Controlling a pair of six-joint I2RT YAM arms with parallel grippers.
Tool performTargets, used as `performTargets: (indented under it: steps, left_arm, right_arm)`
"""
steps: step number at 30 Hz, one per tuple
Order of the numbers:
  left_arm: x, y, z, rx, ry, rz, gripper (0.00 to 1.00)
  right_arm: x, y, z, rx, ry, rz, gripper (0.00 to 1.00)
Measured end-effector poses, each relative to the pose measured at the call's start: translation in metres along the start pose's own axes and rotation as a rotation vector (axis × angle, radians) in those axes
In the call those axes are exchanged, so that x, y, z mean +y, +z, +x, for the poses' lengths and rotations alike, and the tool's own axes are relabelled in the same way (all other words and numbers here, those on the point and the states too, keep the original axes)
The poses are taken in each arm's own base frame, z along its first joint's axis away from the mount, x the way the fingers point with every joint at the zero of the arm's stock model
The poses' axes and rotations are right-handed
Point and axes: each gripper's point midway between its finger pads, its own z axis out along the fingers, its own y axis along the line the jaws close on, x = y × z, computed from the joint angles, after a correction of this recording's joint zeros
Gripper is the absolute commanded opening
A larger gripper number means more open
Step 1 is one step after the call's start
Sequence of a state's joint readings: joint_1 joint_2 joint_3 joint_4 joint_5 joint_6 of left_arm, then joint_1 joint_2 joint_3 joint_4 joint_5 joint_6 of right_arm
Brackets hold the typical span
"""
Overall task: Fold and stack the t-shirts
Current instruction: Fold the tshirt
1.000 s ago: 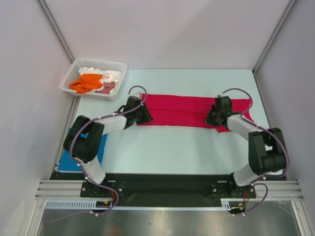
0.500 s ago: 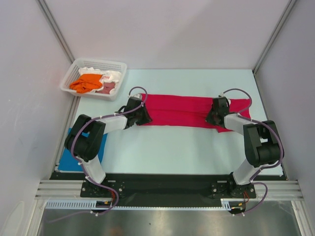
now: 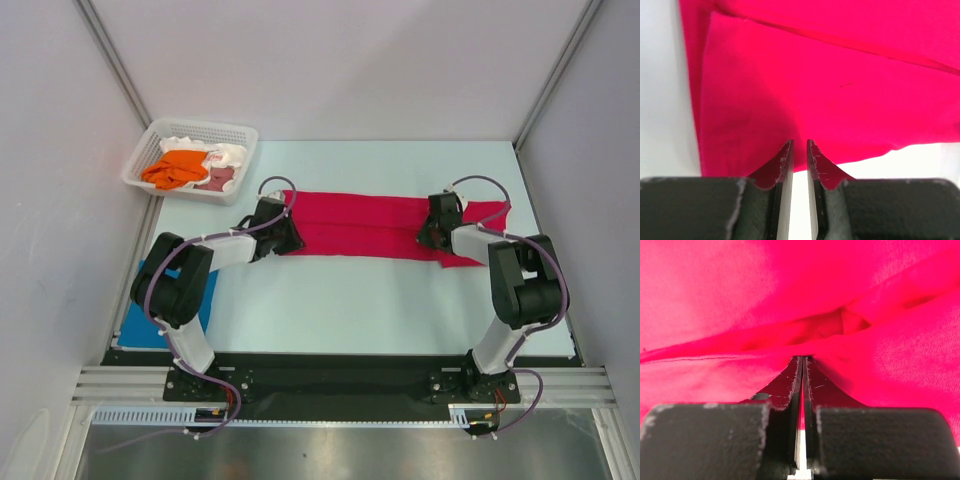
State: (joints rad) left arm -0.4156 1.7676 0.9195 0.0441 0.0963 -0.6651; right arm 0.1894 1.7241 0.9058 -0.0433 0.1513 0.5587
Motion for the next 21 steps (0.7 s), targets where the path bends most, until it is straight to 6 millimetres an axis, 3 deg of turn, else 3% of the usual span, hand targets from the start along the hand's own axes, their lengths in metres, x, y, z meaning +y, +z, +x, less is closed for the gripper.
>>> performTargets:
  steps: [21]
  left_arm:
    - [0.021, 0.001, -0.002, -0.019, -0.029, -0.029, 0.18]
  right_arm:
    - [-0.001, 0.021, -0.026, -0.061, 0.047, 0.032, 0.0]
